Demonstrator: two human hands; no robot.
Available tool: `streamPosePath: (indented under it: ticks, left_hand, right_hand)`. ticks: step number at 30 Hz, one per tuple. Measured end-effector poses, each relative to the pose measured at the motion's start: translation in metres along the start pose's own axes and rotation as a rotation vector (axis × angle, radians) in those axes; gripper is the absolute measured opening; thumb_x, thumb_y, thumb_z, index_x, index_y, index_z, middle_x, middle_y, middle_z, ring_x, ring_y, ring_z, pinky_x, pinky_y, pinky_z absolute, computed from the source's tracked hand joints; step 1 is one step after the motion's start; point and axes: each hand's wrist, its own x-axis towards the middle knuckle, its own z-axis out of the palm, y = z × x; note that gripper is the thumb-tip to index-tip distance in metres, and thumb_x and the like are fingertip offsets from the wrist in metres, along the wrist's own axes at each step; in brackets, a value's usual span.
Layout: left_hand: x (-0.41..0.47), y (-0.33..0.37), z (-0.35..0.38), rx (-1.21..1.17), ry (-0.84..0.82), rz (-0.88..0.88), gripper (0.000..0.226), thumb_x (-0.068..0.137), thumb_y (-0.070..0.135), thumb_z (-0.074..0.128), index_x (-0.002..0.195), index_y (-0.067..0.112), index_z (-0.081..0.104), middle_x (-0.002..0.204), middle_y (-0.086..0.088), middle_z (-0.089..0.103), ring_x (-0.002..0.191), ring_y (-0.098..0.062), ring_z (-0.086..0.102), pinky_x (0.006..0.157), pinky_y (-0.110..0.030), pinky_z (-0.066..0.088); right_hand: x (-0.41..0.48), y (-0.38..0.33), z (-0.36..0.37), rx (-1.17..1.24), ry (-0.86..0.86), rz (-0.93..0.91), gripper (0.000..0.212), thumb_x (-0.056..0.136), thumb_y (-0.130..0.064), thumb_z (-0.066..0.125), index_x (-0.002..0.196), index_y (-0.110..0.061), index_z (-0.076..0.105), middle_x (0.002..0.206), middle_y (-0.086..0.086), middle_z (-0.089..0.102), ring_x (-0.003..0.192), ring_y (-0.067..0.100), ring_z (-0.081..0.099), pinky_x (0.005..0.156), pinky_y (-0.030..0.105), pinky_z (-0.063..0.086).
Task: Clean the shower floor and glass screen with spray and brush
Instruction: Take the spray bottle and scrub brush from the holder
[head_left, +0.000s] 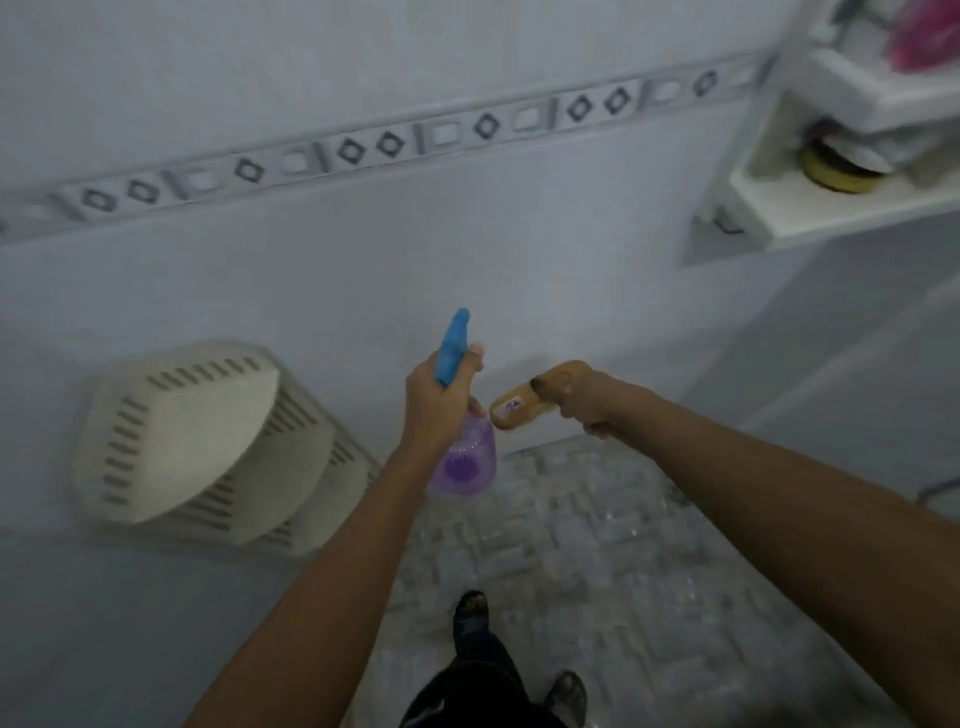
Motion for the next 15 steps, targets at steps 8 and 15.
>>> streamPosePath:
  ticks: [8, 15]
  left_hand:
    - [0.002, -0.069, 0.147, 0.145, -0.391, -0.093, 0.027, 0.097, 0.03, 0.064, 0.089, 0.005, 0.069, 0.079, -0.014, 0.07, 0.051, -0.026, 0.065, 0.048, -0.03, 0.052]
    - [0.04, -0.184, 0.232, 0.266, -0.595, -0.261, 0.019, 0.09, 0.016, 0.068, 0.086, -0.002, 0.069, 0.066, -0.011, 0.065, 0.054, -0.018, 0.058, 0.056, -0.034, 0.046]
  right_hand:
    - [0.031, 0.18, 0.018, 0.742, 0.19, 0.321, 0.024, 0.102, -0.017, 0.048, 0.11, 0.004, 0.058, 0.068, 0.017, 0.056, 0.036, 0.02, 0.051, 0.039, 0.026, 0.044]
    - [0.066, 0.265, 0.063, 1.171, 0.295, 0.474, 0.013, 0.101, -0.004, 0.043, 0.098, -0.008, 0.055, 0.066, 0.008, 0.048, 0.045, 0.016, 0.048, 0.045, 0.028, 0.045]
